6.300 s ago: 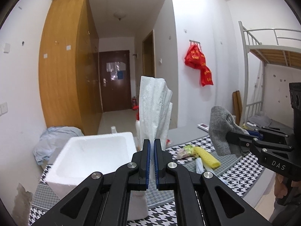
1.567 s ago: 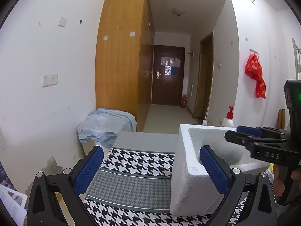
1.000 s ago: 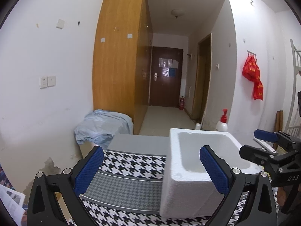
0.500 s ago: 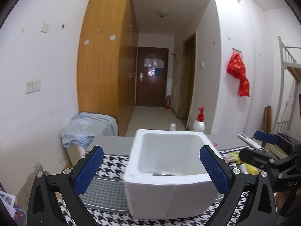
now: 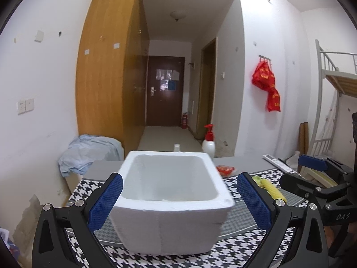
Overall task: Organize soft objects
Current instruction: 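Move both tools back toward the remaining items on the table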
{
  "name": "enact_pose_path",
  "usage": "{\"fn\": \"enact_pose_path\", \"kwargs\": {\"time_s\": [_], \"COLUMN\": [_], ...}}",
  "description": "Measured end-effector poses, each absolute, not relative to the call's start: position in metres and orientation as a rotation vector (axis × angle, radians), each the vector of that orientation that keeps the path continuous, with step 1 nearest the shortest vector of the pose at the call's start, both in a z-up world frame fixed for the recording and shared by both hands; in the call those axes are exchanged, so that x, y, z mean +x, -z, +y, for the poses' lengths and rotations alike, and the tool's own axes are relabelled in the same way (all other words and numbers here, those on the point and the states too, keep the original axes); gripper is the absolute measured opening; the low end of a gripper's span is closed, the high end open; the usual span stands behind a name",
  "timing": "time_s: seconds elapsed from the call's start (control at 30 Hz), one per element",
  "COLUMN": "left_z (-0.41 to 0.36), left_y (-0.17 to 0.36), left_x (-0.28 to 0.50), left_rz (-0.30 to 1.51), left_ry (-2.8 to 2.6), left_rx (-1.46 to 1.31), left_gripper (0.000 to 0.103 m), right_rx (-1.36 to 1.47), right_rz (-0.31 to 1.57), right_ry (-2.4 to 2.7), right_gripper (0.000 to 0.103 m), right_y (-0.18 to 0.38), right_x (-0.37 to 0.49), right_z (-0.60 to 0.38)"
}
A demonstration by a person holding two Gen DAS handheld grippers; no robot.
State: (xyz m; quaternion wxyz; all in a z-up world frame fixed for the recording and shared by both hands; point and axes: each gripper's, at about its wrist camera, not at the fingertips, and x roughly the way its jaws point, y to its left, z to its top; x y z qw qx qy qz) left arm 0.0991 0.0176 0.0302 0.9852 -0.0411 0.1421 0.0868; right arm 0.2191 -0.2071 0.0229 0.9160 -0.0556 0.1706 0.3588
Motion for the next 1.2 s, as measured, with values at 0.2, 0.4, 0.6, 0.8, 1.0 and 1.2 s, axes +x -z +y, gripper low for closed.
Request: {"fn": "enact_pose_path", "kwargs": {"time_s": [0.2, 0.4, 0.6, 0.8, 1.0, 1.2], "left_z": [0.001, -0.019, -0.029, -0.042, -0.056, -0.072], "left_y": [-0.03, -0.033, -0.035, -0.035, -0.034, -0.033], "left_x": [0.101, 0.111, 0.114, 0.12, 0.129, 0.14], "left_rz": [0.296, 0.303, 0.3, 0.293, 0.3, 0.307], "left_ry": [-0.155, -0.132, -0.11, -0.076, -0.045, -0.01], "left_rx": [-0.078, -0.053, -0.043, -0.037, -0.03, -0.018], "left_gripper": [0.102, 0.102, 0.102, 0.102, 0.102, 0.102], "right_rx": [-0.105, -0.086, -0.06, -0.046, -0.043, -0.033], "right_rz": [0.344, 0.339, 0.335, 0.328, 0.324, 0.327], "right_ry": [-0.717, -0.698, -0.665, -0.631, -0.602, -0.569], "right_gripper": [0.101, 0.101, 0.101, 0.101, 0.102, 0.102], "right_y": [-0.024, -0.021, -0.021, -0.019, -0.02, -0.017], "right_x": [0.215, 0.22, 0.227, 0.228, 0.229, 0.231], "right_z": [-0.229, -0.248, -0.269, -0.288, -0.3, -0.315]}}
